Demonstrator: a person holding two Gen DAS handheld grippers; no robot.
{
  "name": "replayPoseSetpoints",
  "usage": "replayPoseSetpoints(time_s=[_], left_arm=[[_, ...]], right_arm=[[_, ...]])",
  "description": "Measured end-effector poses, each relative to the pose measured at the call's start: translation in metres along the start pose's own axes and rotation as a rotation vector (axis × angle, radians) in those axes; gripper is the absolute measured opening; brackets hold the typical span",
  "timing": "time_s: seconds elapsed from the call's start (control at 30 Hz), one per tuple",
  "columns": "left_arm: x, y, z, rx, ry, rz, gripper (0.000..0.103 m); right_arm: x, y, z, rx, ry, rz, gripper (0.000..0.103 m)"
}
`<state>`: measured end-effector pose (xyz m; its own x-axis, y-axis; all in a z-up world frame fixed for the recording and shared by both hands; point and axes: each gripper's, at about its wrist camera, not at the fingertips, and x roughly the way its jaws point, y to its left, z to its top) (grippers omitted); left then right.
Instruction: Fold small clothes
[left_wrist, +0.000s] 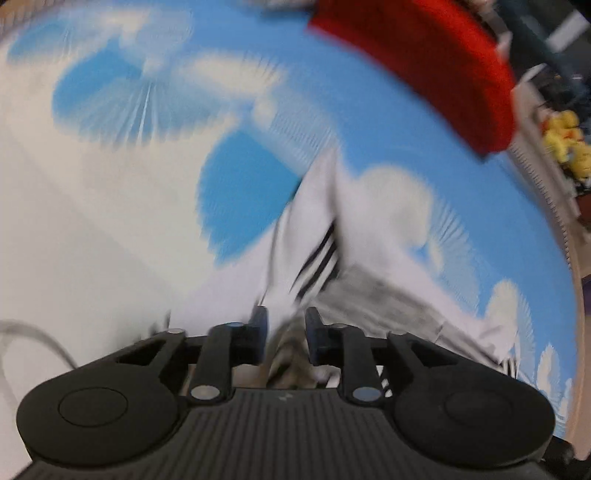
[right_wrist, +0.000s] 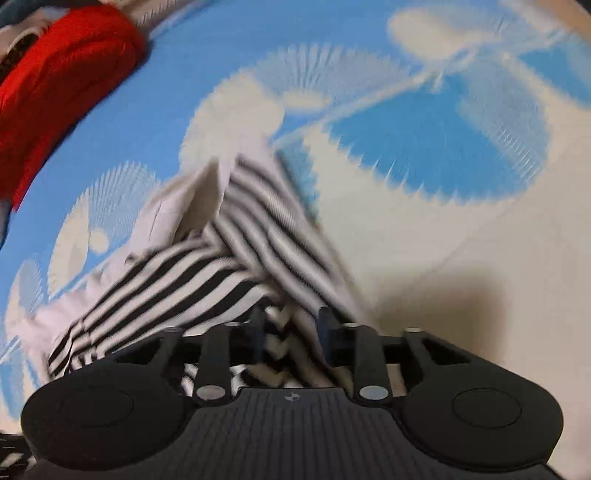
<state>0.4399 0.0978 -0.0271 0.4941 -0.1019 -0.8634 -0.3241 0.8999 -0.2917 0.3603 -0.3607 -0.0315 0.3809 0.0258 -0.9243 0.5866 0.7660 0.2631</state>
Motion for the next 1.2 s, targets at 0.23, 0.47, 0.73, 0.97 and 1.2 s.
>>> replayPoseSetpoints(time_s=[0.23, 0.47, 0.73, 0.97, 1.2], left_arm=[[0.015, -0.031, -0.015, 0.106, 0.07, -0.113, 0.026], [0.034, -0.043, -0.029, 0.215, 0.134, 0.064, 0.023], [0.062, -0.056, -0.06, 0.355, 0.287, 0.009, 0.03], [-0.009, -0.068, -0.064, 0.451, 0.111, -0.039, 0.039], [-0.109, -0.065, -0.076, 0.524, -0.071, -0.022, 0.041]], right_arm=[[-0.029, 0.03, -0.015, -0.184, -0.171, 0.142, 0.039], [0.02, 0.019, -0.026, -0.141, 0.076, 0.074, 0.033], [0.024, 0.033, -0.044, -0.323, 0.16, 0.142, 0.052], [-0.045, 0.025, -0.038, -0.353, -0.089, 0.156, 0.048], [-0.156, 0.002, -0.053, -0.349, -0.243, 0.229, 0.048]])
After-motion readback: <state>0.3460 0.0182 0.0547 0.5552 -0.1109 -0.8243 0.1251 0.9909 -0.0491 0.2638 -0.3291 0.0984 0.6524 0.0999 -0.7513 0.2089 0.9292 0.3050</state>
